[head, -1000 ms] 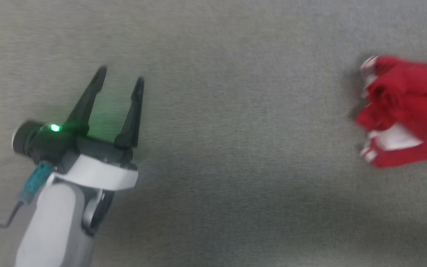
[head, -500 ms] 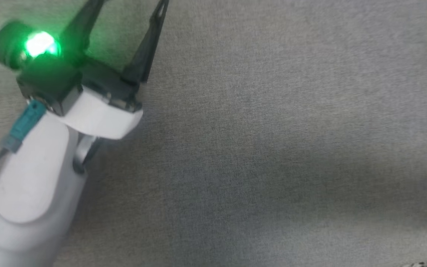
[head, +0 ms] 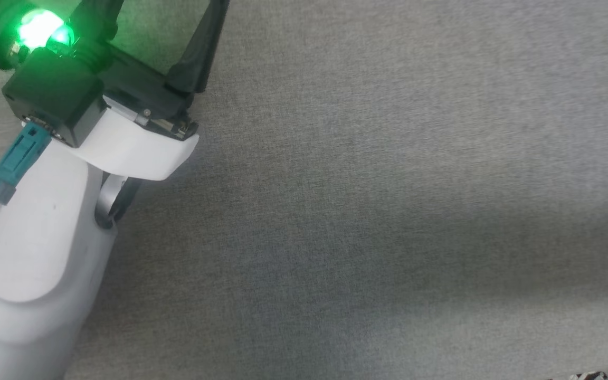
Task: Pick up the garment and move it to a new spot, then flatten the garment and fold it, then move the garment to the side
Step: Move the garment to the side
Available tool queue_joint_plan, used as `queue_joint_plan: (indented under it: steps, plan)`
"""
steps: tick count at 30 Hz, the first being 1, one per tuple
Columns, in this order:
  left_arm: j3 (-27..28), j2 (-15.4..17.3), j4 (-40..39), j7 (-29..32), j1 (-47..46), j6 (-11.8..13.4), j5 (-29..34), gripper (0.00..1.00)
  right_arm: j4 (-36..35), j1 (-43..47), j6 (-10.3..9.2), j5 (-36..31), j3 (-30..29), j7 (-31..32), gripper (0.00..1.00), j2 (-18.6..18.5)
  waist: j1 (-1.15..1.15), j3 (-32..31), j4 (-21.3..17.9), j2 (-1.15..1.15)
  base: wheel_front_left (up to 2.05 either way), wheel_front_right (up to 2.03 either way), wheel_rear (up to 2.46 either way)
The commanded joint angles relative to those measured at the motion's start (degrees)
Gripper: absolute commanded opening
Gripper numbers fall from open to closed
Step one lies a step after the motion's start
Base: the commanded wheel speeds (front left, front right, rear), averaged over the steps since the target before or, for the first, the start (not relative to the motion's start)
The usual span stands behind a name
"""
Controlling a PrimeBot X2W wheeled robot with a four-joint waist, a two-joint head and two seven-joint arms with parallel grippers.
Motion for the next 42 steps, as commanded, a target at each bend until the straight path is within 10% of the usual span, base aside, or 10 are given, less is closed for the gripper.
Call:
queue_joint_plan:
  steps: [1, 23, 42]
  plan:
    - [0.70, 0.16, 1.09, 0.16, 2.09, -0.03, 0.11, 1.00, 0.49, -0.75, -0.02, -0.85, 0.90, -1.58, 1.00, -0.05, 0.00, -1.76, -0.05, 0.00, 0.00, 0.00, 0.00]
    - [10.80, -9.58, 6.34, 0.10, 26.52, -0.04, -2.08, 1.00, -11.17, 12.82, -0.01, -0.89, 17.41, -13.72, 1.00, 6.58, 0.00, -25.50, 8.33, 0.00, 0.00, 0.00, 0.00]
    - [17.50, -12.68, 9.02, 0.10, 43.74, -0.04, -2.28, 1.00, -24.09, 32.63, -0.01, -3.77, 14.73, -15.39, 1.00, 19.16, 0.00, -40.36, 13.32, 0.00, 0.00, 0.00, 0.00]
